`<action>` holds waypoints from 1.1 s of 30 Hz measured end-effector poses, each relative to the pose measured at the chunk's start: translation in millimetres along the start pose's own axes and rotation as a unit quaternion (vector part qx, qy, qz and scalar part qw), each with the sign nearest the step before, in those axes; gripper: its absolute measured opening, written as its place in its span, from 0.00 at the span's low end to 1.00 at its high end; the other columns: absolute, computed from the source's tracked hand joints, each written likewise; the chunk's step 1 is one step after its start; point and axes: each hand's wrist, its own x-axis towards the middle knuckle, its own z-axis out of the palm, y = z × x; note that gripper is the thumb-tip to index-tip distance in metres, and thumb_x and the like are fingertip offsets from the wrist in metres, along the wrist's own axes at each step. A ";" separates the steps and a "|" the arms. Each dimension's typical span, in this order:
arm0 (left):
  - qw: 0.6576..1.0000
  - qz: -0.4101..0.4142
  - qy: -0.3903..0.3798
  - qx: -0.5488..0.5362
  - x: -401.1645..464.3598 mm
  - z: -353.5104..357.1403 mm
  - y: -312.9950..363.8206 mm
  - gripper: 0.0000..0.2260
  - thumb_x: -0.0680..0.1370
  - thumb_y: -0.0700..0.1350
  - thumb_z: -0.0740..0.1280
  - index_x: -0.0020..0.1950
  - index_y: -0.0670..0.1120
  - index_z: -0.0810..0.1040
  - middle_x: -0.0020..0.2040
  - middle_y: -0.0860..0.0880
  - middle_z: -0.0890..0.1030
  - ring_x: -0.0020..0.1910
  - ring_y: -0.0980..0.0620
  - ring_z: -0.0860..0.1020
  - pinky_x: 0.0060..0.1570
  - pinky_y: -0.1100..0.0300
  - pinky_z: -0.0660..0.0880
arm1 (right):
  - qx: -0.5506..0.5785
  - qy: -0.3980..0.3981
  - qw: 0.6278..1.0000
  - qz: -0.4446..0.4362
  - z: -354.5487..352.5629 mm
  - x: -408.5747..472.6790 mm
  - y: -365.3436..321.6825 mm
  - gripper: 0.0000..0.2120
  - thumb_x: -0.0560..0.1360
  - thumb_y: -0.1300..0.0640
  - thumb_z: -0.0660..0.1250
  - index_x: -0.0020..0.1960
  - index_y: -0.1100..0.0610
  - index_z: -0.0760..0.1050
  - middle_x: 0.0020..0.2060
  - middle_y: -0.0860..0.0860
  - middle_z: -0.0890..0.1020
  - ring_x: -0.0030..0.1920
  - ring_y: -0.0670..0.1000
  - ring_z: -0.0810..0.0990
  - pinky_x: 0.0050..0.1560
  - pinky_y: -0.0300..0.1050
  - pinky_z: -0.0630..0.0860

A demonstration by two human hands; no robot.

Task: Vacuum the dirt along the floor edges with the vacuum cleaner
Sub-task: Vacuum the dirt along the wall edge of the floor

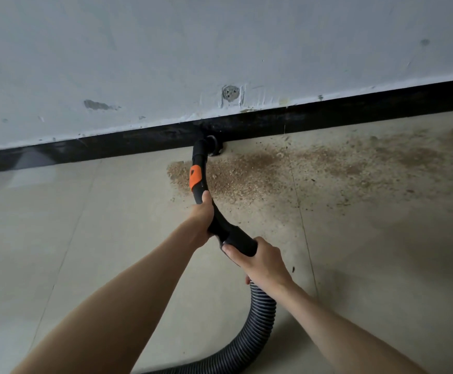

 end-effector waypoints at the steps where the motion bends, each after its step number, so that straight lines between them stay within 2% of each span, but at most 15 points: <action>1: 1.000 0.000 -0.008 0.013 -1.3 0.6 -1.7 0.22 0.82 0.57 0.54 0.61 0.39 0.67 0.44 0.44 0.73 0.49 0.43 0.75 0.49 0.50 0.76 | 0.008 0.005 1.000 0.005 1.6 -3.3 1.6 0.27 0.67 0.33 0.70 0.46 0.57 0.73 0.33 0.51 0.81 0.26 0.48 0.81 0.28 0.41 0.77; 5: 0.996 0.018 -0.075 0.041 -9.0 8.5 -3.3 0.23 0.82 0.56 0.54 0.66 0.38 0.66 0.52 0.43 0.74 0.53 0.43 0.74 0.50 0.51 0.74 | 0.036 0.032 0.999 0.025 4.3 -13.4 9.9 0.25 0.68 0.35 0.71 0.47 0.56 0.73 0.32 0.51 0.82 0.25 0.47 0.80 0.25 0.37 0.74; 8: 0.994 0.023 -0.102 0.042 -10.8 18.6 -0.8 0.23 0.83 0.55 0.54 0.69 0.37 0.64 0.62 0.38 0.73 0.62 0.40 0.73 0.60 0.47 0.73 | 0.049 0.047 0.997 0.034 1.6 -15.6 12.8 0.23 0.69 0.36 0.72 0.46 0.55 0.72 0.33 0.51 0.82 0.24 0.46 0.80 0.24 0.36 0.73; 10: 0.992 0.022 -0.117 0.033 -9.9 23.7 0.1 0.23 0.83 0.54 0.54 0.68 0.37 0.63 0.58 0.39 0.73 0.63 0.38 0.73 0.62 0.45 0.72 | 0.053 0.047 0.997 0.039 -0.7 -16.8 14.2 0.22 0.69 0.36 0.71 0.45 0.54 0.71 0.33 0.51 0.82 0.25 0.46 0.80 0.25 0.35 0.73; 12: 0.991 0.022 -0.131 0.030 -9.5 26.0 -0.4 0.22 0.83 0.54 0.54 0.67 0.37 0.64 0.54 0.41 0.72 0.62 0.38 0.74 0.59 0.46 0.73 | 0.059 0.049 0.996 0.043 -1.5 -18.4 15.4 0.21 0.69 0.37 0.71 0.45 0.53 0.71 0.33 0.50 0.82 0.25 0.45 0.80 0.26 0.35 0.73; 18: 0.980 0.042 -0.187 0.063 -8.1 35.6 5.9 0.19 0.83 0.54 0.55 0.60 0.38 0.66 0.53 0.41 0.73 0.60 0.37 0.75 0.62 0.43 0.73 | 0.087 0.103 0.989 0.054 4.4 -21.2 13.7 0.18 0.71 0.39 0.71 0.44 0.52 0.70 0.34 0.50 0.81 0.25 0.45 0.80 0.24 0.34 0.71; 20: 0.975 0.045 -0.210 0.062 -8.8 40.0 9.7 0.17 0.83 0.53 0.55 0.58 0.38 0.66 0.47 0.42 0.74 0.52 0.39 0.77 0.59 0.44 0.74 | 0.082 0.131 0.987 0.049 5.8 -21.5 11.0 0.18 0.71 0.39 0.71 0.44 0.52 0.71 0.34 0.51 0.81 0.24 0.46 0.80 0.23 0.34 0.71; 22: 0.971 0.044 -0.229 0.049 -8.9 40.5 13.4 0.16 0.83 0.52 0.56 0.57 0.38 0.66 0.44 0.42 0.73 0.43 0.44 0.77 0.49 0.50 0.77 | 0.069 0.155 0.985 0.038 7.1 -22.3 7.4 0.18 0.71 0.38 0.70 0.44 0.52 0.71 0.33 0.51 0.81 0.23 0.46 0.79 0.23 0.34 0.71; 24: 0.968 0.040 -0.245 0.023 -7.7 35.2 17.3 0.16 0.82 0.51 0.58 0.59 0.37 0.66 0.44 0.43 0.73 0.38 0.46 0.76 0.39 0.55 0.76 | 0.052 0.167 0.984 0.023 8.7 -23.4 3.6 0.18 0.70 0.38 0.70 0.45 0.51 0.71 0.32 0.49 0.81 0.24 0.45 0.79 0.24 0.34 0.71; 25: 0.968 0.037 -0.247 0.008 -6.3 30.1 18.8 0.16 0.82 0.50 0.59 0.59 0.37 0.67 0.43 0.42 0.74 0.38 0.46 0.76 0.37 0.55 0.75 | 0.040 0.168 0.985 0.017 10.1 -24.1 1.4 0.18 0.70 0.38 0.70 0.46 0.52 0.72 0.32 0.49 0.81 0.24 0.45 0.79 0.25 0.34 0.72; 29: 0.972 0.023 -0.231 -0.029 -0.9 -4.1 22.2 0.19 0.79 0.54 0.63 0.57 0.38 0.69 0.40 0.43 0.74 0.35 0.45 0.76 0.33 0.54 0.76 | 0.007 0.138 0.990 -0.009 24.5 -30.9 -9.6 0.20 0.70 0.37 0.70 0.48 0.53 0.73 0.33 0.50 0.81 0.26 0.45 0.80 0.27 0.35 0.74; 33: 0.987 0.048 -0.148 -0.040 9.6 -55.6 17.8 0.17 0.78 0.59 0.63 0.46 0.46 0.68 0.38 0.43 0.77 0.32 0.45 0.79 0.33 0.54 0.78 | -0.002 0.068 0.998 -0.017 45.5 -35.9 -29.3 0.26 0.61 0.31 0.68 0.46 0.50 0.72 0.34 0.51 0.81 0.30 0.49 0.81 0.32 0.43 0.78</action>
